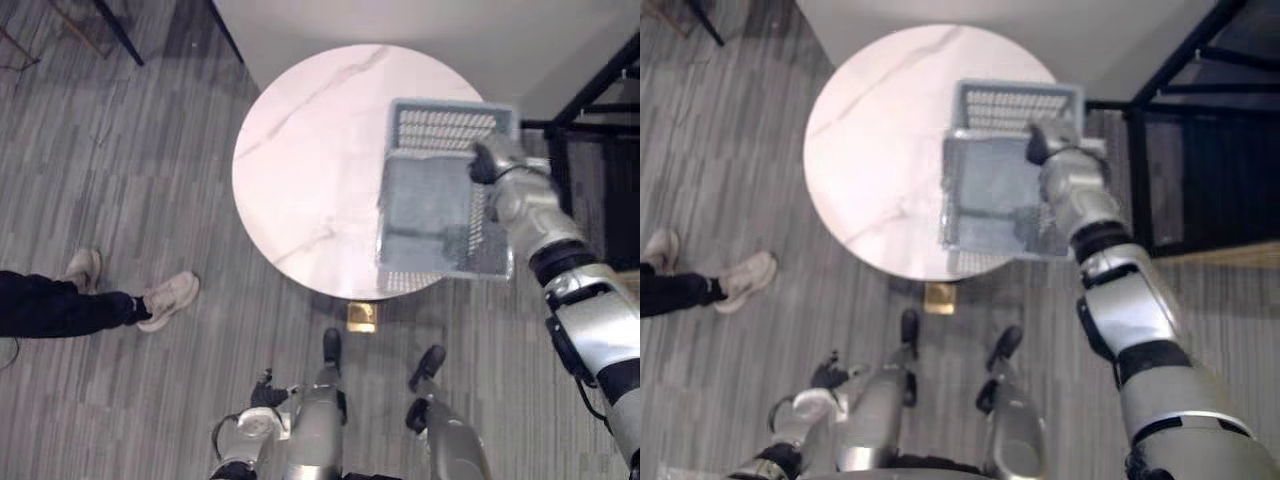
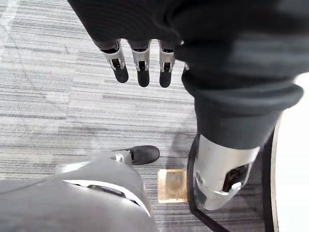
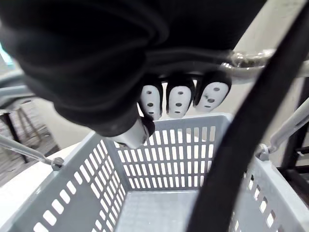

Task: Pick vegetable in the basket

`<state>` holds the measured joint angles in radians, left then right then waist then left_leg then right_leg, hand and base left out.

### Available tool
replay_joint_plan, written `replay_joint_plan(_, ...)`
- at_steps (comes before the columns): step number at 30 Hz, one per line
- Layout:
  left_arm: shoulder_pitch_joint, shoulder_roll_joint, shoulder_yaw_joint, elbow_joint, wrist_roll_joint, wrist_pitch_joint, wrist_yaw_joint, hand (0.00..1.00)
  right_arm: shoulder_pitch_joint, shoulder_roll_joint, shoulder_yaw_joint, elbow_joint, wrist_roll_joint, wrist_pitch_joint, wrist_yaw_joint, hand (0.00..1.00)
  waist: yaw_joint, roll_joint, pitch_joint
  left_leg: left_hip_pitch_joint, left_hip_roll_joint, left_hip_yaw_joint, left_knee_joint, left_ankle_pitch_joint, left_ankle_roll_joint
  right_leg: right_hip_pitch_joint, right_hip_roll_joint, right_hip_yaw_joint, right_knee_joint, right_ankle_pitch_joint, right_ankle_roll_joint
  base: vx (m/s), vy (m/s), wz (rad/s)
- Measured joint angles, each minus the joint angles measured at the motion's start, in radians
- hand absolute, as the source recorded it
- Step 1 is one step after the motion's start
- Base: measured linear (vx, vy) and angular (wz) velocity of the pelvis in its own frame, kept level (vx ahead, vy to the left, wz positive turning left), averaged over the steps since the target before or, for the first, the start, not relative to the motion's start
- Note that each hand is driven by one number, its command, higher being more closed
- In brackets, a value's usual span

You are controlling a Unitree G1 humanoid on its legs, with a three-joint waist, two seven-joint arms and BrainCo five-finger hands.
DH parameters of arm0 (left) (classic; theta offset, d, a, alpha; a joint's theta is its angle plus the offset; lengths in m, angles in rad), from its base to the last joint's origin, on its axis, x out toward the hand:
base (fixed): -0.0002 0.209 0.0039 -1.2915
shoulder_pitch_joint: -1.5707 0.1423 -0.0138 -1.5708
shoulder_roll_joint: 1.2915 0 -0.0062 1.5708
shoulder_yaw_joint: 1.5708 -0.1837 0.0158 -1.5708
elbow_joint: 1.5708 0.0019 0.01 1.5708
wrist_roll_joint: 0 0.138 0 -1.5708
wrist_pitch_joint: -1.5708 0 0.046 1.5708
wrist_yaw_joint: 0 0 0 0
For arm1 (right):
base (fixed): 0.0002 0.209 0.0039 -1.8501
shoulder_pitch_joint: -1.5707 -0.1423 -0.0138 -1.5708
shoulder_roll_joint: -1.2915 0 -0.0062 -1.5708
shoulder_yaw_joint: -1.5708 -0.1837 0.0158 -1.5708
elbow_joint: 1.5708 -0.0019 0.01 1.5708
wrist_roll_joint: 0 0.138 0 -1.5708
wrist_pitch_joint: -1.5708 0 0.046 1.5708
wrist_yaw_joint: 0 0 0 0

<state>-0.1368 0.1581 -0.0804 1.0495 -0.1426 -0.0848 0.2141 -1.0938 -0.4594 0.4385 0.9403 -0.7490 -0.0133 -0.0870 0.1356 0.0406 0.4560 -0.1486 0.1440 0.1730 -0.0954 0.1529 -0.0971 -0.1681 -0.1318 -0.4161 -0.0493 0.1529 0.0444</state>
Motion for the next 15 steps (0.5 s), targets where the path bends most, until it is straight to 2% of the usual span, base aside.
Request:
replay_joint_plan(2, 0.000, -0.001, 0.017, 0.018, 0.012, 0.009, -0.007, 0.00, 0.070, 0.013, 0.028, -0.093, 0.003, -0.012, 0.030, 1.00, -0.004, -0.007, -0.022, 0.011, 0.006, 0.016, 0.000, -0.002, -0.003, 0.001, 0.007, 0.018, -0.001, 0.000, 0.000, 0.05, -0.018, -0.26)
replay_joint_plan(5, 0.018, -0.003, 0.068, 0.032, 0.039, 0.023, -0.023, 0.00, 0.190, 0.015, 0.077, -0.282, 0.026, -0.026, 0.077, 1.00, -0.031, -0.027, -0.054, 0.047, 0.015, 0.045, 0.000, -0.011, -0.009, 0.021, 0.018, 0.044, -0.005, 0.000, 0.000, 0.05, -0.015, -0.27)
replay_joint_plan(11, 0.082, -0.002, 0.150, 0.065, 0.106, 0.049, -0.036, 0.00, 0.510, -0.043, 0.162, -0.585, 0.141, -0.089, 0.143, 1.00, -0.084, -0.095, -0.211, 0.115, 0.026, 0.119, 0.000, -0.051, -0.024, 0.060, 0.038, 0.112, -0.045, -0.001, 0.010, 0.05, -0.002, -0.34)
replay_joint_plan(15, 0.104, -0.003, 0.197, 0.089, 0.152, 0.053, -0.057, 0.00, 0.641, -0.125, 0.183, -0.691, 0.179, -0.130, 0.194, 1.00, -0.109, -0.099, -0.246, 0.149, 0.024, 0.167, 0.000, -0.075, -0.027, 0.070, 0.036, 0.160, -0.053, 0.003, 0.016, 0.03, 0.020, -0.37)
